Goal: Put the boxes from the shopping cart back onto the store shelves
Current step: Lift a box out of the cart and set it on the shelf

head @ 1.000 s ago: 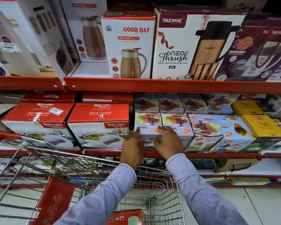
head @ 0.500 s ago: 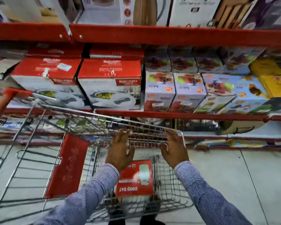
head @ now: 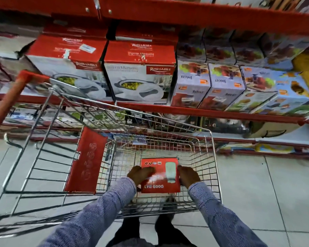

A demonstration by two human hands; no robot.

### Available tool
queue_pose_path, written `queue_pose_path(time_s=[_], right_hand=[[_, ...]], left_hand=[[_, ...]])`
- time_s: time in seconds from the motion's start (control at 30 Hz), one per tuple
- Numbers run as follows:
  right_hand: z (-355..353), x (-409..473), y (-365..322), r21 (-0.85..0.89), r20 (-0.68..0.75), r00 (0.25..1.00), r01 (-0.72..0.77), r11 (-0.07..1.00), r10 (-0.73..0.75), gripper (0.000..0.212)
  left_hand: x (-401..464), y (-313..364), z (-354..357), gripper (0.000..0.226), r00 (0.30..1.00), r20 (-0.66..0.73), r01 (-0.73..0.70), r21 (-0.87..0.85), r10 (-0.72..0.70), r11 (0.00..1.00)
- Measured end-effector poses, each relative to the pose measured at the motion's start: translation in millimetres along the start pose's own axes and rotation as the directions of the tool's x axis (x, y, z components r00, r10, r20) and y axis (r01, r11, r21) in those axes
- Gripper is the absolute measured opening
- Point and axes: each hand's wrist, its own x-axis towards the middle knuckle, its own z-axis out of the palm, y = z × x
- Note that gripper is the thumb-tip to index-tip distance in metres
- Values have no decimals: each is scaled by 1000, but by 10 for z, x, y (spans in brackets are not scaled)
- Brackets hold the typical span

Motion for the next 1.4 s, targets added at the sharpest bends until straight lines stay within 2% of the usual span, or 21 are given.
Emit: queue_pose_path(time_s=[0.13,0.23,0.37,0.43,0.47,0.53,0.63,0.73,0.83,0.97,1.07,1.2,1.3,1.4], right_hand=[[-16,-194,-99,48,-65,996,67,997,-64,52],[-174,-412,-245,134,-160,976,172,976,-150,54],[-473,-744,-516,231,-309,896,396,889,-318,41],[-640,-908,-684,264,-385,836,506,821,-391,26],[-726,-977,-771,273,-417,802,559,783,-428,18],[-900,-1115,-932,268,-467,740,640,720,-484,12],[-1164,-1331,-1202,260,-534,640,747,612,-553,20],[-1463,-1610,-1518,247,-597,530,836,490,-602,26],[-1713,-1840,-1834,213,-633,438,891,400,-638,29],[-1934,-2053,-2247,191,-644,354,933,306,-679,31],[-2057,-2206,-2542,137,-679,266,961,238,-684,46],[-2201,-2409,-2893,100,-700,187,981,165,-689,49],[-2301,-2507,-3131,65,-698,138,989,130,-703,41],[-2385,-2540,-3334,56,-703,121,992,116,-701,43]], left_hand=[[-168,93,-96,63,999,3,-44,-118,44,992],[-374,234,-214,48,992,-14,-126,-168,126,978],[-812,475,-378,35,949,-127,-313,-258,289,914],[-1079,618,-456,17,907,-158,-420,-284,390,862],[-1225,691,-499,9,881,-161,-474,-295,446,830],[-1521,827,-582,13,818,-173,-574,-298,548,763],[-1884,1013,-723,19,702,-239,-712,-275,671,646],[-2185,1230,-891,39,537,-288,-844,-174,793,508],[-2430,1468,-1082,52,369,-344,-927,-72,863,368],[-2759,1772,-1330,46,204,-403,-974,13,892,228],[-2978,1960,-1527,43,130,-408,-988,28,904,155],[-3236,2190,-1771,41,69,-391,-995,37,918,90],[-3370,2391,-1939,40,17,-386,-997,65,922,45],[-3451,2586,-2060,43,-23,-367,-996,87,930,10]])
